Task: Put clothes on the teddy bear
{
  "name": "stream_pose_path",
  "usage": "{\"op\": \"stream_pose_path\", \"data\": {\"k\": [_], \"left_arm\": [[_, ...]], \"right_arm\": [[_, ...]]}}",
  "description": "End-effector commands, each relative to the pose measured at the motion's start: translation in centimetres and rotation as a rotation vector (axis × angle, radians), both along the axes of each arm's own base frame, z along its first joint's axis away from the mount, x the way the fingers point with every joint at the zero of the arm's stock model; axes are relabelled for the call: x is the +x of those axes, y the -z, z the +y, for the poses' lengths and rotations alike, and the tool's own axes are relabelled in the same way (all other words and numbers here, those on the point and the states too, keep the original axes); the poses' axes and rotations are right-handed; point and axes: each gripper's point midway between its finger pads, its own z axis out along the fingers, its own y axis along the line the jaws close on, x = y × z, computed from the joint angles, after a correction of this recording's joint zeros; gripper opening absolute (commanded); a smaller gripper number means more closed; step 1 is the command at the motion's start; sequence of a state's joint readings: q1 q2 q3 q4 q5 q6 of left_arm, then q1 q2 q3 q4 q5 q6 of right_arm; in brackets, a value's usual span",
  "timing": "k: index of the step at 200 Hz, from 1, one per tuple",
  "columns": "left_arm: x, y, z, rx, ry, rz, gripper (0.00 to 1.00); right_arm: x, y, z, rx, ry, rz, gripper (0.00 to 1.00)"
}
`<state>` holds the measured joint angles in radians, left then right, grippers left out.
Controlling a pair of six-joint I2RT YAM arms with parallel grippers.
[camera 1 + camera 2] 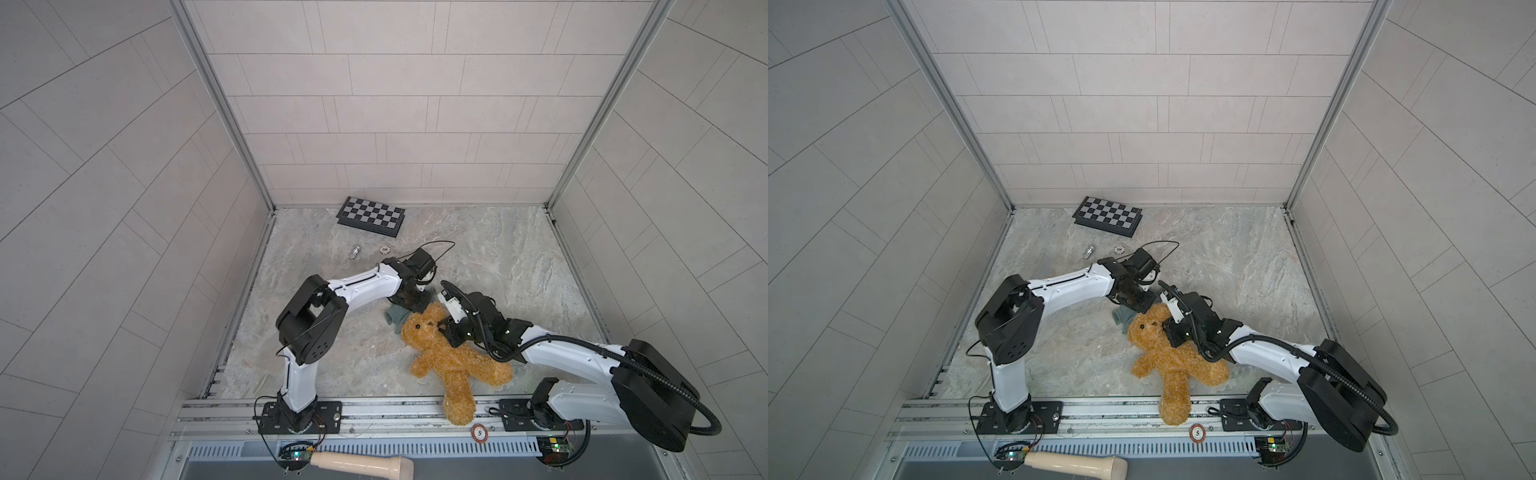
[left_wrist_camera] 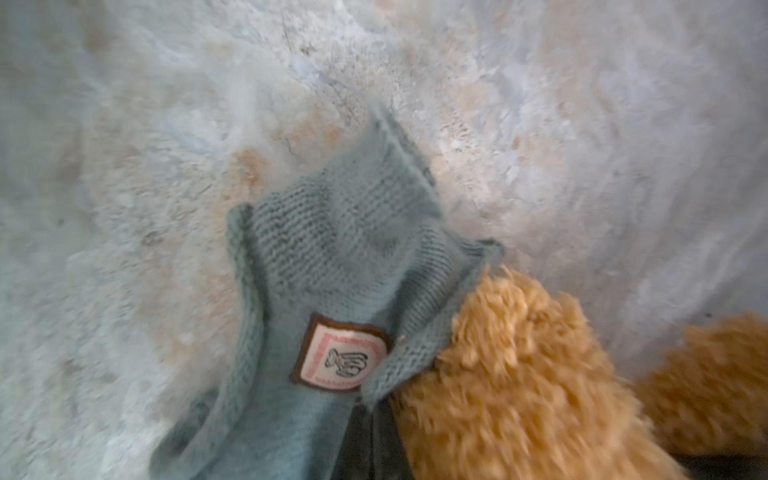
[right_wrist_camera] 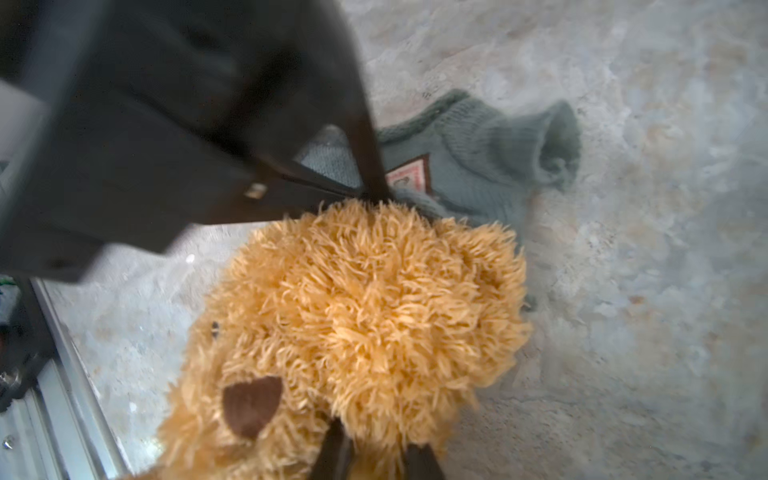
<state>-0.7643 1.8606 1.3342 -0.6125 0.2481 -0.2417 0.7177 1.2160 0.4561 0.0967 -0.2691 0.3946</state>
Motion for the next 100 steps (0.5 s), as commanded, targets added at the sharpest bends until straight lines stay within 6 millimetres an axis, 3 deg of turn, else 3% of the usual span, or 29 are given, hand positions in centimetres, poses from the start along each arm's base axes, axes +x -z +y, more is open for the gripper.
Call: {"op": "stream_pose_path", "data": {"k": [1, 69, 100], "left_arm": [[0.0, -4.2, -0.5, -0.132, 0.028, -0.064, 0.0], [-2.2, -6.1, 0.8, -0.152, 0.078, -0.052, 0.0], [-4.1, -5.9, -0.5, -0.24, 0.136, 0.025, 0.0]], "right_arm": [[-1.2, 1.7, -1.7, -0.062, -0.002, -0.01, 0.02], [-1.7, -1.5, -2.0, -0.001, -0.064, -0.204, 0.0], [-1.8, -2.8, -1.2, 0.063, -0.101, -0.274, 0.0]]}}
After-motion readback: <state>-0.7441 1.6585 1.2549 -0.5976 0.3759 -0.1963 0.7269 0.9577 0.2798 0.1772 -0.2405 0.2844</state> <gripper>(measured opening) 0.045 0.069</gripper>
